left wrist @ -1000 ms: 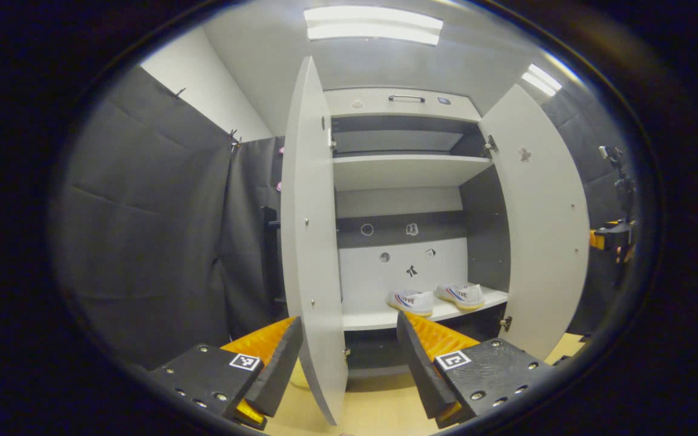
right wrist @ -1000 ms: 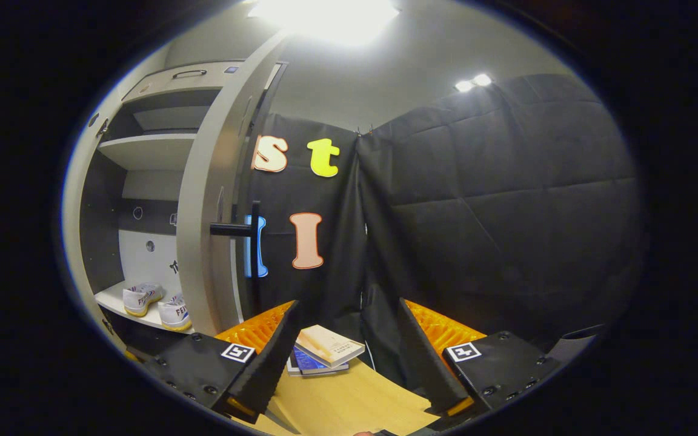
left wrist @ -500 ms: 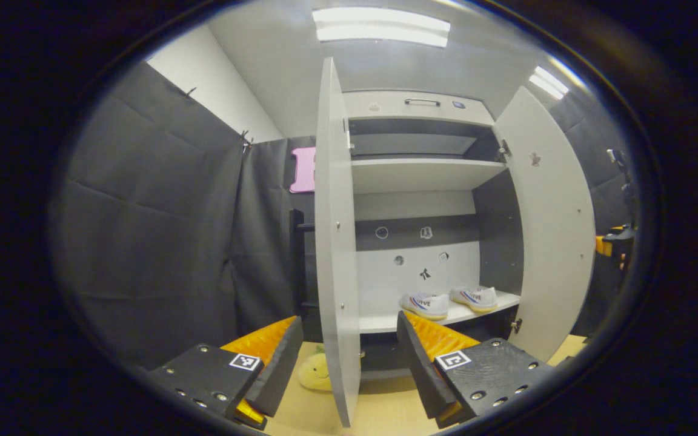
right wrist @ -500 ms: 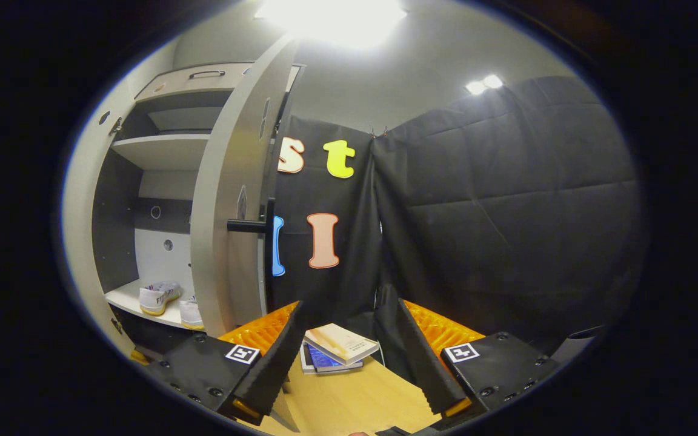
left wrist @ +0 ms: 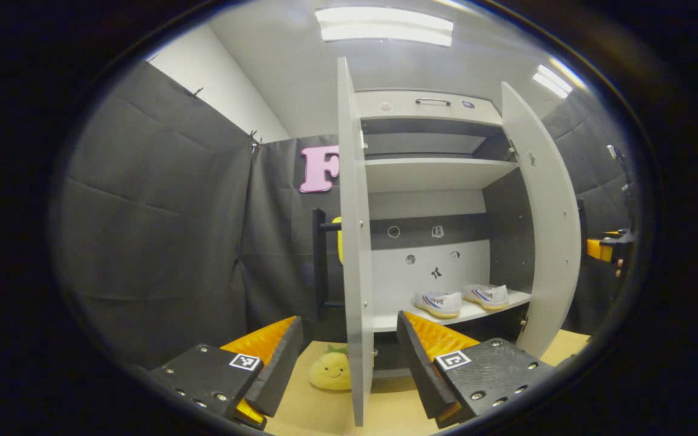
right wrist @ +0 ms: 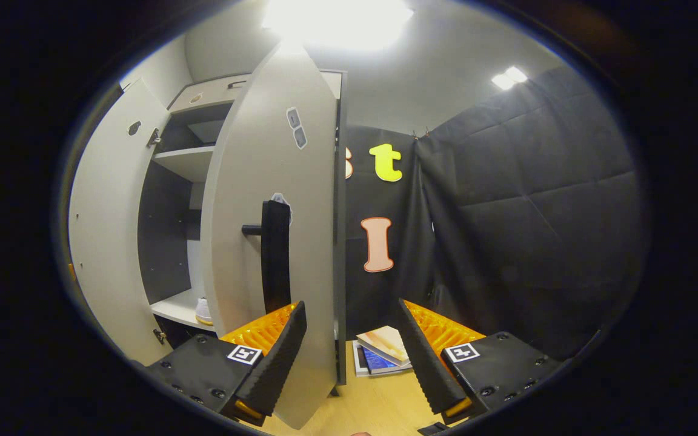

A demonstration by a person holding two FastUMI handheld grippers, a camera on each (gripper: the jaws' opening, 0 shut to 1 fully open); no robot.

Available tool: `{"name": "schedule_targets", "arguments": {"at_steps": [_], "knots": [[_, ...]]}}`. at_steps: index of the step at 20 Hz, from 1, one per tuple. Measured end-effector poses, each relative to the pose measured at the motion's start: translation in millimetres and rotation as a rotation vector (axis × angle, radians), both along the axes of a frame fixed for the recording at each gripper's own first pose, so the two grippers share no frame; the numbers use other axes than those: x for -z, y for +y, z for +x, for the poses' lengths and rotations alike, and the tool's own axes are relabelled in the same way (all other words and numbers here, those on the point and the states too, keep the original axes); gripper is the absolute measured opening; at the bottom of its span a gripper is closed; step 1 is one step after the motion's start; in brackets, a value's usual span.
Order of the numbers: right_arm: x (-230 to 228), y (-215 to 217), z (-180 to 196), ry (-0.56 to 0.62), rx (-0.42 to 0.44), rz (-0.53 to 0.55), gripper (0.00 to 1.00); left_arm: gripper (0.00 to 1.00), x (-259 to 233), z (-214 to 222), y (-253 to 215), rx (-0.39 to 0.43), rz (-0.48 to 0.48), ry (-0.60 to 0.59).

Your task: Grab one shoe with the right hand and put it into the shoe cabinet, grab the other shoe with the left hand and put it into the shoe cabinet; then close the right door with the right hand and the left door with the left hand.

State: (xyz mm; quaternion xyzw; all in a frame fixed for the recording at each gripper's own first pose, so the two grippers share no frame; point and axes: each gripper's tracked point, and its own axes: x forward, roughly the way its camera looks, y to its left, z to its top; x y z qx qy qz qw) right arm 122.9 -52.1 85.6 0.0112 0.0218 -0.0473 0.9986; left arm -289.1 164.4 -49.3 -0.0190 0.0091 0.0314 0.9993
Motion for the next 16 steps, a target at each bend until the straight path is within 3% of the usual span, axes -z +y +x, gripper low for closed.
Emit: {"name": "schedule_targets", "arguments": {"at_steps": [1, 3, 6, 7, 12, 16], "knots": [[0.4, 7.1, 3.7, 0.001, -0.019, 0.002, 0.89, 0.88, -1.3, -0.6, 4.0, -0.009, 0.002, -0.001], [1.2, 19.6, 10.5, 0.003, -0.054, -0.003, 0.94, 0.88, -1.2, 0.3, 11.9, -0.031, 0.002, -0.001], [4.3, 28.6, 15.9, 0.008, -0.072, -0.015, 0.92, 0.88, 0.2, 1.8, 26.6, -0.070, 0.002, 0.010], [5.6, 27.7, 17.6, 0.011, -0.067, -0.020, 0.96, 0.88, -0.9, 1.9, 33.2, -0.087, -0.001, 0.012], [14.8, 15.0, 18.4, 0.038, -0.043, -0.009, 0.92, 0.88, -7.5, 13.7, 76.2, -0.186, -0.029, -0.006], [20.3, -0.1, 14.3, 0.042, -0.011, -0.009, 0.96, 0.88, -2.8, 35.0, 107.0, -0.248, -0.067, -0.002]]}}
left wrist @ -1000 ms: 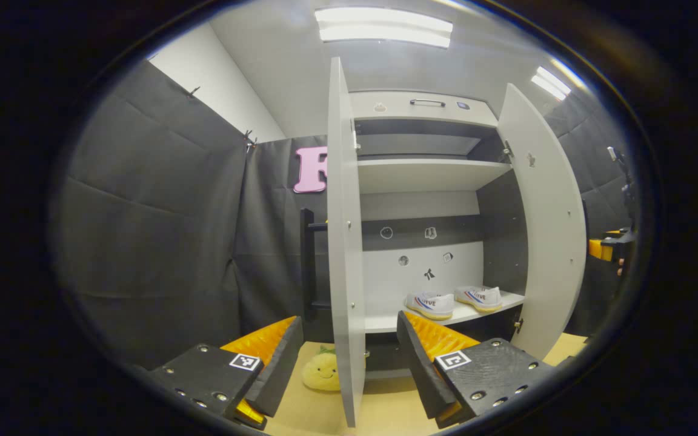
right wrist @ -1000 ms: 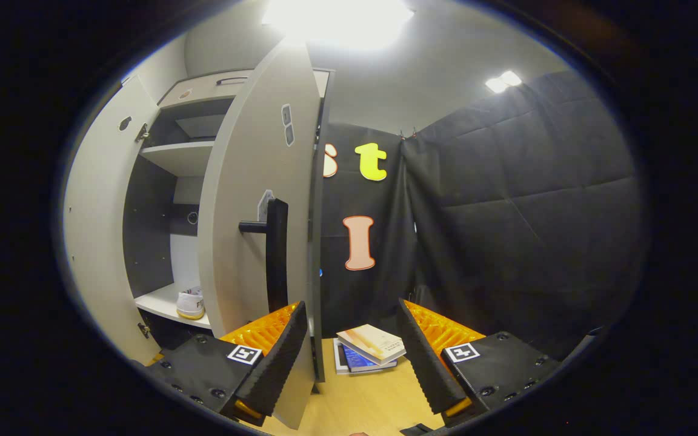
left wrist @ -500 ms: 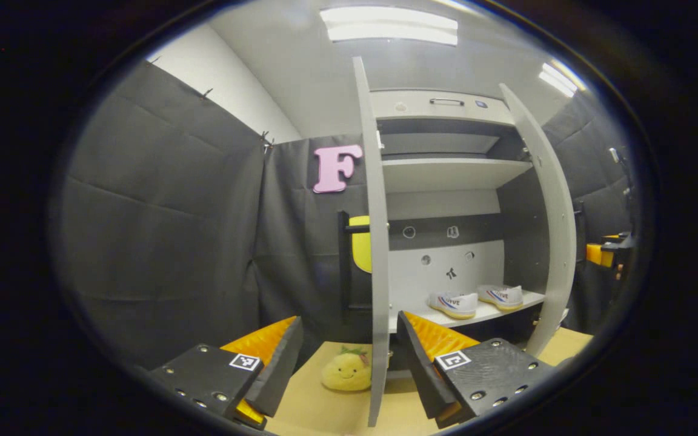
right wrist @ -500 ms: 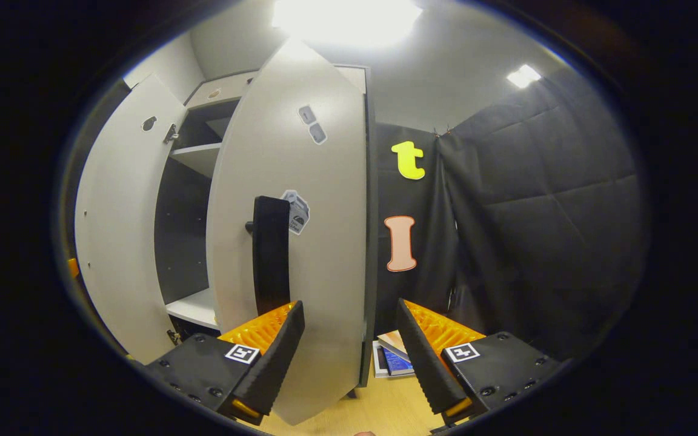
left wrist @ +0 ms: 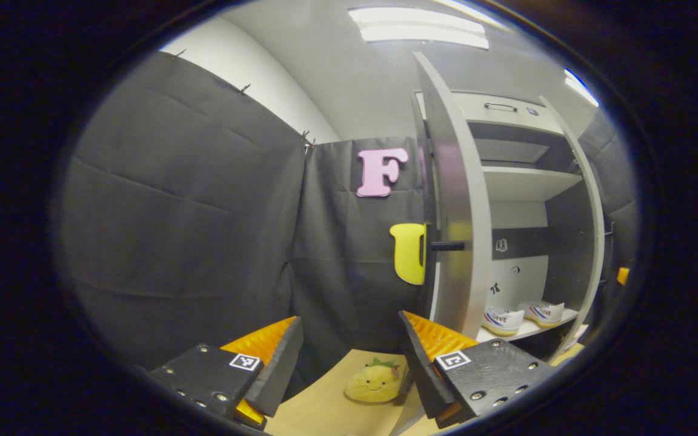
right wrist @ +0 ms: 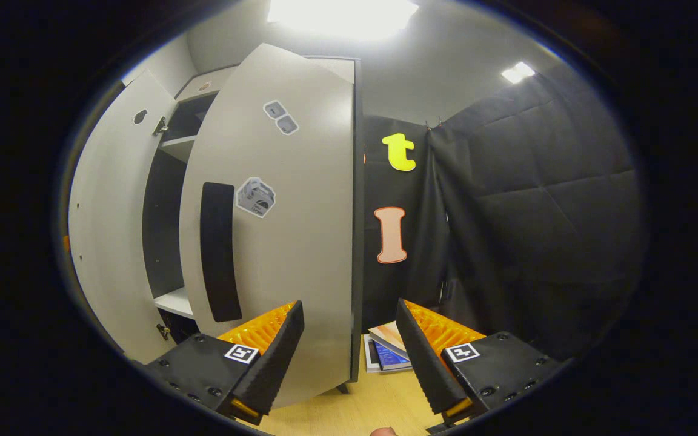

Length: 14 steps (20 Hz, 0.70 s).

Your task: Grab one shoe with the right hand and put it into the shoe cabinet, grab the other shoe with the left hand and put it into the shoe cabinet; then close the right door with the right hand and the left door with the left hand.

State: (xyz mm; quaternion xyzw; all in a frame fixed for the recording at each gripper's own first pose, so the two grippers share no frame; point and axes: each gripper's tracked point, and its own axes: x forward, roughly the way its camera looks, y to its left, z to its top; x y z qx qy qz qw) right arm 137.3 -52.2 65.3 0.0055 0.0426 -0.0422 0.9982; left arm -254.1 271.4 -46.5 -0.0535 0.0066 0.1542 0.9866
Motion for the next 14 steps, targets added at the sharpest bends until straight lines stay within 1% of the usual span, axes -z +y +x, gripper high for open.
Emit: {"name": "schedule_targets", "arguments": {"at_steps": [2, 3, 4, 5, 6, 7, 10, 11, 12, 13, 14], "knots": [[4.2, -5.2, -1.0, 0.009, 0.008, 0.000, 0.96, 0.88, 8.8, 9.5, 2.6, 0.004, -0.023, 0.021], [6.8, -8.9, -1.2, 0.016, 0.013, -0.002, 0.92, 0.88, 12.1, 14.6, 0.6, 0.017, -0.031, 0.031], [8.7, -12.4, -2.0, 0.021, 0.018, -0.004, 0.96, 0.88, 14.0, 18.9, 2.2, 0.006, -0.021, 0.034], [10.0, -14.9, -1.7, 0.024, 0.024, -0.005, 0.96, 0.87, 11.5, 18.9, 2.5, 0.001, -0.005, 0.030], [11.6, -17.1, -2.5, 0.028, 0.028, -0.004, 0.92, 0.87, 9.3, 19.1, 0.2, 0.002, 0.008, 0.025], [13.6, -18.0, -2.4, 0.031, 0.029, -0.003, 0.96, 0.88, 8.8, 18.3, -2.8, 0.002, 0.014, 0.021], [18.9, -16.2, -0.1, 0.041, 0.025, 0.000, 0.96, 0.88, 10.1, 19.2, -6.9, 0.009, 0.012, 0.029], [19.4, -14.0, 0.9, 0.040, 0.020, 0.003, 0.92, 0.88, 8.6, 19.8, -6.7, 0.008, 0.013, 0.031], [20.1, -10.9, 1.7, 0.041, 0.014, 0.005, 0.96, 0.87, 9.0, 20.2, -7.4, 0.008, 0.013, 0.033], [21.1, -8.2, 2.7, 0.041, 0.007, 0.005, 0.96, 0.88, 8.6, 20.5, -9.0, 0.010, 0.012, 0.034], [22.2, -5.2, 3.2, 0.043, 0.000, 0.004, 0.96, 0.87, 7.2, 19.6, -10.0, 0.016, 0.015, 0.032]]}}
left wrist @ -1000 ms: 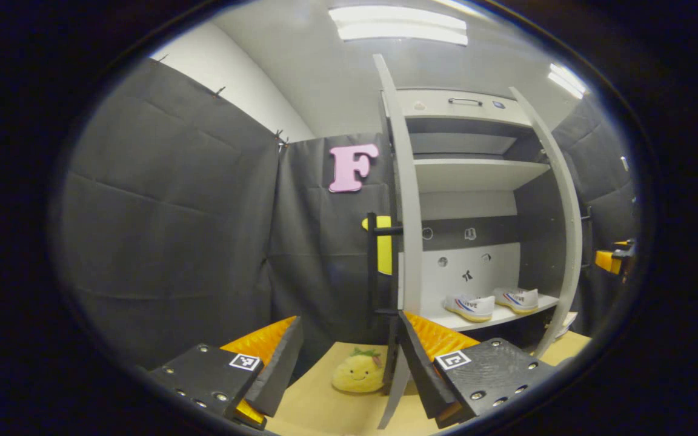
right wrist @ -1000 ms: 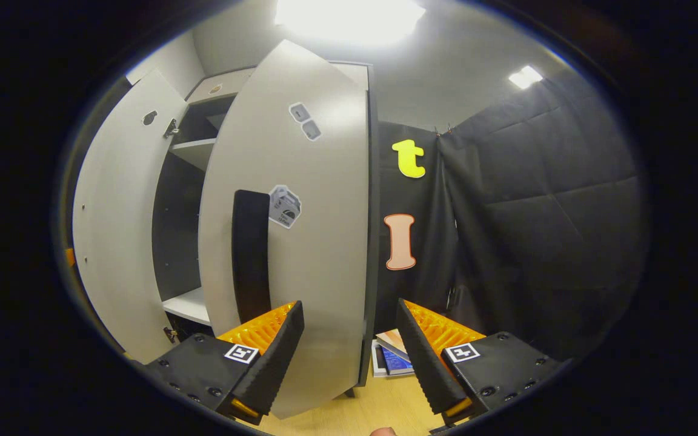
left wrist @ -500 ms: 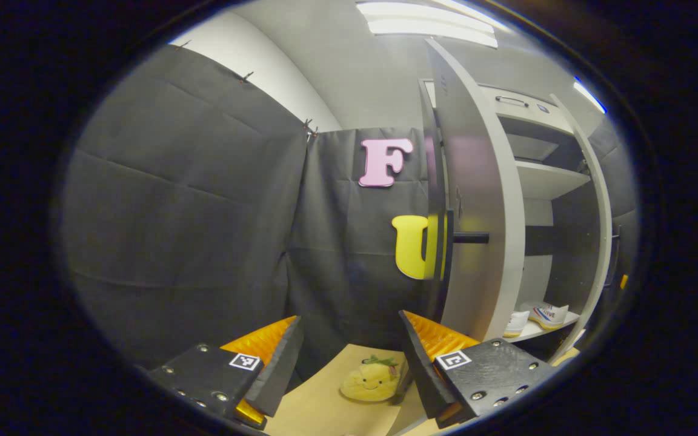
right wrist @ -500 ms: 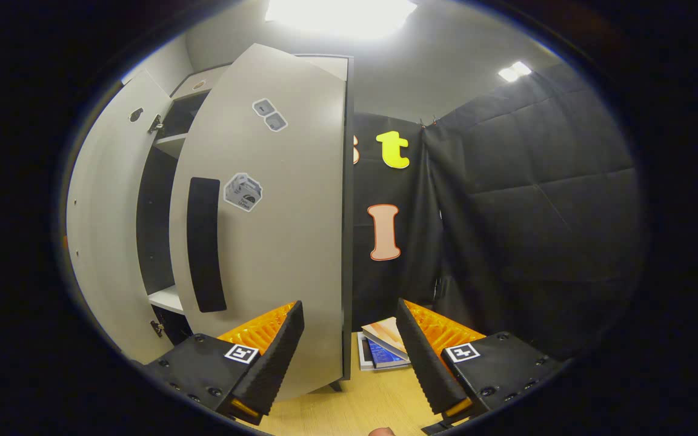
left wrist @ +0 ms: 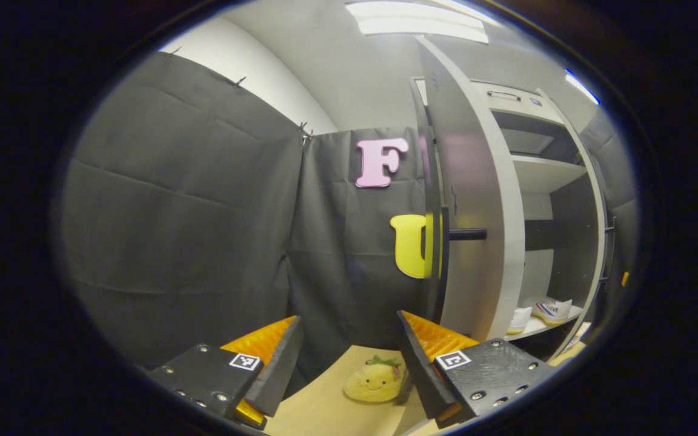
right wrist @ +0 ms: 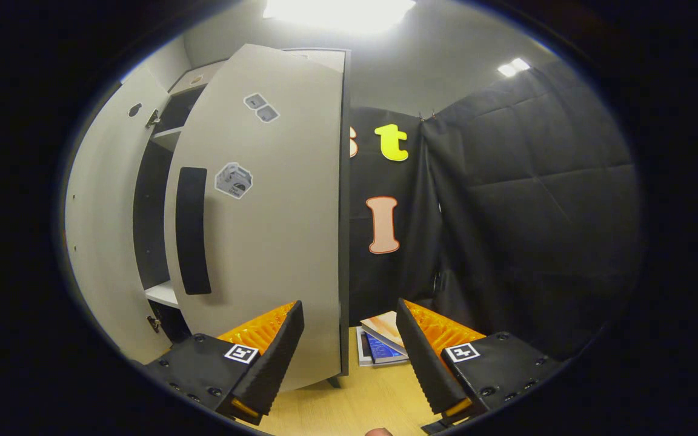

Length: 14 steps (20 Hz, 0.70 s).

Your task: Grab one shoe with the right hand and put it into the shoe cabinet, grab the other shoe with the left hand and put it into the shoe cabinet; then close the right door with the right hand and the left door with the left hand.

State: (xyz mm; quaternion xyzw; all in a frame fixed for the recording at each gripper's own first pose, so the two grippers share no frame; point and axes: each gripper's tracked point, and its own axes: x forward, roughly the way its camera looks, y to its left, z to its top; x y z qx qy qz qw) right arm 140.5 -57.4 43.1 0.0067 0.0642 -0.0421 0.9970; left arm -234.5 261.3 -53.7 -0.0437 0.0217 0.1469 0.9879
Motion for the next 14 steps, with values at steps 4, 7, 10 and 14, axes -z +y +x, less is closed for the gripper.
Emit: {"name": "schedule_targets", "arguments": {"at_steps": [4, 7, 10, 14], "knots": [[-0.9, 12.7, 3.5, -0.008, -0.024, 0.009, 0.96, 0.88, -3.9, -1.2, -22.6, 0.036, -0.006, -0.007], [-3.2, 15.1, 5.8, -0.013, -0.030, 0.003, 0.96, 0.88, -6.1, 1.5, -43.5, 0.077, -0.023, -0.019], [-4.3, 15.7, 6.0, -0.011, -0.030, 0.001, 0.96, 0.88, -7.1, 4.2, -61.3, 0.115, -0.058, -0.033], [-3.5, 11.3, 1.0, -0.008, -0.022, -0.006, 0.96, 0.88, -5.7, 6.9, -84.0, 0.150, -0.090, -0.048]]}}
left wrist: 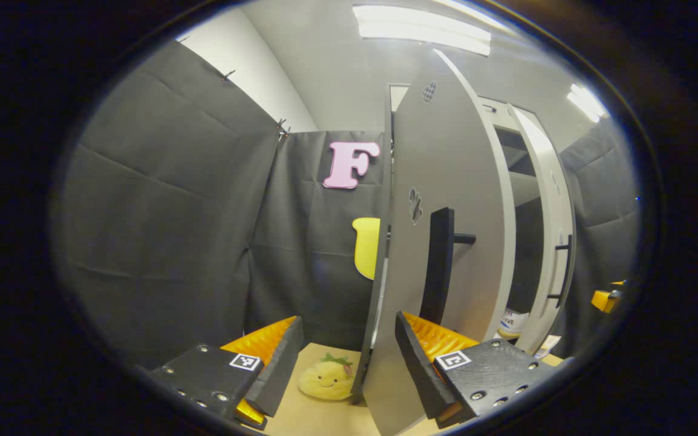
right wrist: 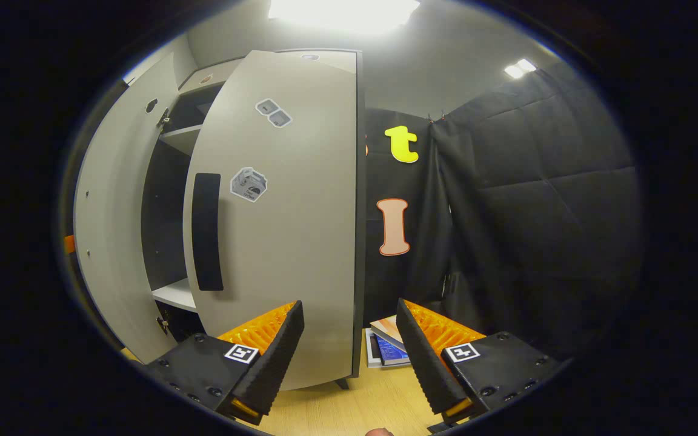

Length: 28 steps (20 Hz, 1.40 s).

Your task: Grab one shoe with the right hand and put it into the shoe cabinet, grab the other shoe with the left hand and put it into the shoe cabinet; then close the right door with the right hand and the left door with the left hand.

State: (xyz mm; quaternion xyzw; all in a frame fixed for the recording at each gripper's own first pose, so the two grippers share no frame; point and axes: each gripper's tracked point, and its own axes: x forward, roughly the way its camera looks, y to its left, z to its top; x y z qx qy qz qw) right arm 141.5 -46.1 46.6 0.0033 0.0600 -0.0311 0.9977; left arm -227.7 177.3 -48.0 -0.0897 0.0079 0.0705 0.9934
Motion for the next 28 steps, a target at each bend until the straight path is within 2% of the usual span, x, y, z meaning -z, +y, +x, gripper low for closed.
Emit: {"name": "schedule_targets", "arguments": {"at_steps": [7, 12, 16, 22, 28], "knots": [[4.1, -6.1, -4.3, 0.011, 0.002, -0.013, 0.96, 0.88, -4.8, 21.6, -56.8, 0.113, -0.028, -0.014], [9.1, -11.3, -6.7, 0.022, 0.002, -0.011, 0.96, 0.88, -13.1, 61.7, -110.0, 0.198, -0.040, -0.035], [9.1, -6.0, -10.6, 0.021, -0.019, -0.004, 0.96, 0.88, -11.2, 87.8, -132.8, 0.209, 0.003, -0.029], [-1.4, 8.5, -11.2, 0.008, -0.095, 0.005, 0.96, 0.88, -7.8, 77.9, -127.5, 0.215, 0.022, -0.003], [-26.2, 30.9, -18.3, -0.036, -0.173, 0.016, 0.96, 0.88, -25.9, 23.8, -100.9, 0.187, 0.109, -0.008]]}}
